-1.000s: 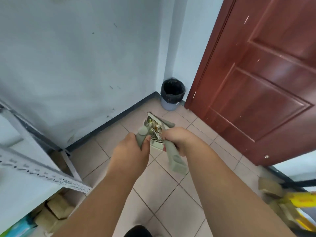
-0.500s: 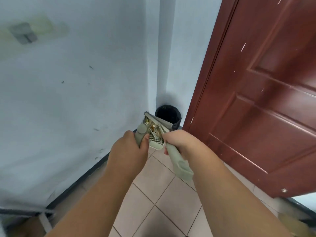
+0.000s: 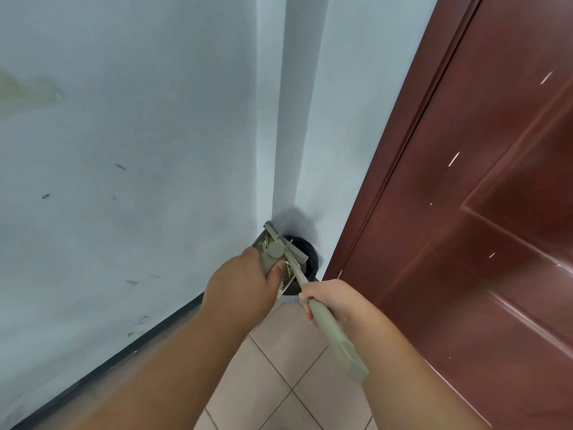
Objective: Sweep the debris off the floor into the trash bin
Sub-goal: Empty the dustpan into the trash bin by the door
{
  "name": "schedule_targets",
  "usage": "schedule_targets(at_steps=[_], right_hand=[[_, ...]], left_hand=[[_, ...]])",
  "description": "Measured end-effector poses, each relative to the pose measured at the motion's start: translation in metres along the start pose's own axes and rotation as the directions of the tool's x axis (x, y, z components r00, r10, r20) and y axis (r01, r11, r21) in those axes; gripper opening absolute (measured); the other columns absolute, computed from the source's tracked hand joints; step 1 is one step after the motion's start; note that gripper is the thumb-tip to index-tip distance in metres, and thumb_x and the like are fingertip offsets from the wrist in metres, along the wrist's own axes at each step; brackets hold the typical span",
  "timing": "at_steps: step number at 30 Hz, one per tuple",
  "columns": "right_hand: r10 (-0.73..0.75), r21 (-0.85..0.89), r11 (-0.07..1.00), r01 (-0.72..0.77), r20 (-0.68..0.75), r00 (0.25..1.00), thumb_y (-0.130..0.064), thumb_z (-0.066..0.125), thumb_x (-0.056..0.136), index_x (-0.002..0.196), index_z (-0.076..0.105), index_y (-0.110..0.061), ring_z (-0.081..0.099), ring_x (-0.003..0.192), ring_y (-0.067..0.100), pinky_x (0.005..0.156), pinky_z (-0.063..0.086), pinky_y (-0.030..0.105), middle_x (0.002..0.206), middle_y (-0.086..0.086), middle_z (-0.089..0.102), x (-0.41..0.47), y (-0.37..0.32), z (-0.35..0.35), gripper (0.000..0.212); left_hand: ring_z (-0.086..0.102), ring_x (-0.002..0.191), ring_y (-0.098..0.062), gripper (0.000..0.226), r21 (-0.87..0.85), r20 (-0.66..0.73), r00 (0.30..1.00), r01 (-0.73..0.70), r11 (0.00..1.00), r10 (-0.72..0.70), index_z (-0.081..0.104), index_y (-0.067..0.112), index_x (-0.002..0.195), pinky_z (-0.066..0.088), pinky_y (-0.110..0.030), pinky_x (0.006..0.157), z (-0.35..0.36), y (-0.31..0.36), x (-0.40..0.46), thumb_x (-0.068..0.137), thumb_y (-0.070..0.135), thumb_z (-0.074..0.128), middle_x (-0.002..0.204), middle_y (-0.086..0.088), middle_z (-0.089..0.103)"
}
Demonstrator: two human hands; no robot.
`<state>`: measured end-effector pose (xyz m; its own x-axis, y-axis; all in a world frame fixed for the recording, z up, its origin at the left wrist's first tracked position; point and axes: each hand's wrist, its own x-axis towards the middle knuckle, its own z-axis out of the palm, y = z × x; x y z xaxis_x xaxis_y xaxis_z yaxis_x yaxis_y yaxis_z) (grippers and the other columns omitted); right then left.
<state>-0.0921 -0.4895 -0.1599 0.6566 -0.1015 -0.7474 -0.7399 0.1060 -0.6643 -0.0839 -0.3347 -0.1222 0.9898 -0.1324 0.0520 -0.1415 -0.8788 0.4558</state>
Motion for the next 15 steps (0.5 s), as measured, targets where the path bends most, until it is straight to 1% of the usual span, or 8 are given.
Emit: schedule_targets(at_steps=[2, 3, 5, 7, 9, 11, 13, 15], right_hand=[[0.015, 0.03, 0.999, -0.015, 0.016, 1.0, 0.007, 0.047, 0.085, 0.075, 0.055, 0.003, 0.042, 0.025, 0.012, 0.034, 0.037, 0.012, 0.043, 0.009, 0.045, 0.012, -0.002, -0.011, 0.013], [0.031, 0.038, 0.999, -0.032, 0.024, 0.999, 0.007, 0.046, 0.084, 0.069, 0.054, 0.002, 0.042, 0.026, 0.013, 0.034, 0.036, 0.012, 0.042, 0.009, 0.045, 0.017, -0.001, -0.015, 0.018], [0.071, 0.018, 0.997, -0.071, 0.023, 0.997, 0.006, 0.047, 0.083, 0.058, 0.051, -0.002, 0.044, 0.029, 0.014, 0.037, 0.036, 0.015, 0.044, 0.009, 0.046, 0.03, 0.0, -0.025, 0.027], [0.103, 0.017, 0.995, -0.103, 0.016, 0.995, 0.004, 0.048, 0.081, 0.051, 0.05, -0.004, 0.045, 0.031, 0.015, 0.039, 0.037, 0.016, 0.046, 0.01, 0.048, 0.039, 0.004, -0.034, 0.031], [0.137, 0.041, 0.99, -0.137, 0.017, 0.99, 0.003, 0.048, 0.081, 0.049, 0.05, -0.005, 0.045, 0.031, 0.014, 0.04, 0.037, 0.016, 0.046, 0.01, 0.048, 0.045, 0.01, -0.041, 0.033], [0.16, 0.076, 0.984, -0.161, 0.025, 0.987, 0.002, 0.049, 0.083, 0.049, 0.05, -0.006, 0.043, 0.03, 0.014, 0.039, 0.036, 0.015, 0.045, 0.008, 0.049, 0.048, 0.014, -0.047, 0.034], [0.165, 0.105, 0.98, -0.169, 0.042, 0.985, 0.001, 0.048, 0.083, 0.053, 0.05, -0.006, 0.042, 0.03, 0.013, 0.038, 0.036, 0.014, 0.045, 0.008, 0.049, 0.048, 0.017, -0.051, 0.031], [0.151, 0.108, 0.982, -0.156, 0.052, 0.987, 0.002, 0.048, 0.082, 0.055, 0.05, -0.005, 0.042, 0.031, 0.015, 0.04, 0.035, 0.016, 0.047, 0.009, 0.049, 0.045, 0.018, -0.053, 0.029]], left_hand=[[0.045, 0.065, -0.019, 0.036, 0.034, 0.018, 1.0, -0.024, 0.999, 0.023, 0.038, 0.016, 0.082, 0.032, -0.028, 0.058, 0.006, 0.014, 0.014, 0.092, 0.05, 0.036, 0.071, 0.001, 0.046], [0.044, 0.066, -0.018, 0.035, 0.059, 0.031, 0.999, -0.037, 0.998, 0.035, 0.039, 0.016, 0.083, 0.033, -0.028, 0.059, 0.009, 0.02, 0.018, 0.092, 0.051, 0.035, 0.073, 0.001, 0.046], [0.044, 0.067, -0.018, 0.037, 0.113, 0.064, 0.996, -0.069, 0.991, 0.062, 0.043, 0.016, 0.09, 0.035, -0.028, 0.06, 0.017, 0.035, 0.031, 0.092, 0.052, 0.033, 0.079, -0.001, 0.053], [0.05, 0.071, -0.02, 0.039, 0.156, 0.091, 0.992, -0.098, 0.983, 0.085, 0.046, 0.016, 0.095, 0.035, -0.028, 0.06, 0.024, 0.047, 0.041, 0.093, 0.052, 0.031, 0.089, -0.003, 0.061], [0.059, 0.079, -0.021, 0.04, 0.165, 0.1, 0.99, -0.112, 0.98, 0.096, 0.048, 0.015, 0.098, 0.035, -0.028, 0.061, 0.031, 0.057, 0.049, 0.093, 0.051, 0.031, 0.094, -0.003, 0.063], [0.061, 0.084, -0.021, 0.04, 0.154, 0.097, 0.99, -0.116, 0.981, 0.102, 0.049, 0.016, 0.099, 0.035, -0.026, 0.061, 0.035, 0.065, 0.054, 0.093, 0.051, 0.031, 0.096, -0.002, 0.063], [0.061, 0.086, -0.021, 0.04, 0.163, 0.092, 0.991, -0.11, 0.98, 0.096, 0.048, 0.016, 0.101, 0.036, -0.027, 0.062, 0.037, 0.072, 0.057, 0.092, 0.052, 0.032, 0.097, -0.002, 0.062], [0.06, 0.082, -0.021, 0.039, 0.159, 0.092, 0.992, -0.099, 0.982, 0.085, 0.047, 0.017, 0.099, 0.035, -0.026, 0.061, 0.038, 0.077, 0.058, 0.092, 0.052, 0.031, 0.092, -0.001, 0.06]])
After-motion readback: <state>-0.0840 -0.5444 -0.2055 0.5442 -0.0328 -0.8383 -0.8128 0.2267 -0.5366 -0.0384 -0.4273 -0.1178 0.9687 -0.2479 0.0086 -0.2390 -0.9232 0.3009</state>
